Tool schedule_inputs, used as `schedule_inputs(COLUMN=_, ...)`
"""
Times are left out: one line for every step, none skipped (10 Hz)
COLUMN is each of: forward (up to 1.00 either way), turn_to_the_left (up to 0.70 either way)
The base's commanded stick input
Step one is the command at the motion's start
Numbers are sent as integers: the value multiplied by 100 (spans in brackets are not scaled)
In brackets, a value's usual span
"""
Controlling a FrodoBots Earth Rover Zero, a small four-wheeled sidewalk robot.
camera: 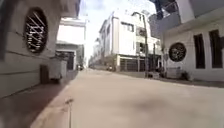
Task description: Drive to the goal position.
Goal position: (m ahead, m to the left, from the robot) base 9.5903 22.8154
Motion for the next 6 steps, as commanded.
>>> schedule_inputs(forward=100, turn_to_the_left=40)
schedule_inputs(forward=100, turn_to_the_left=40)
schedule_inputs(forward=100, turn_to_the_left=40)
schedule_inputs(forward=100, turn_to_the_left=40)
schedule_inputs(forward=100, turn_to_the_left=40)
schedule_inputs(forward=100, turn_to_the_left=19)
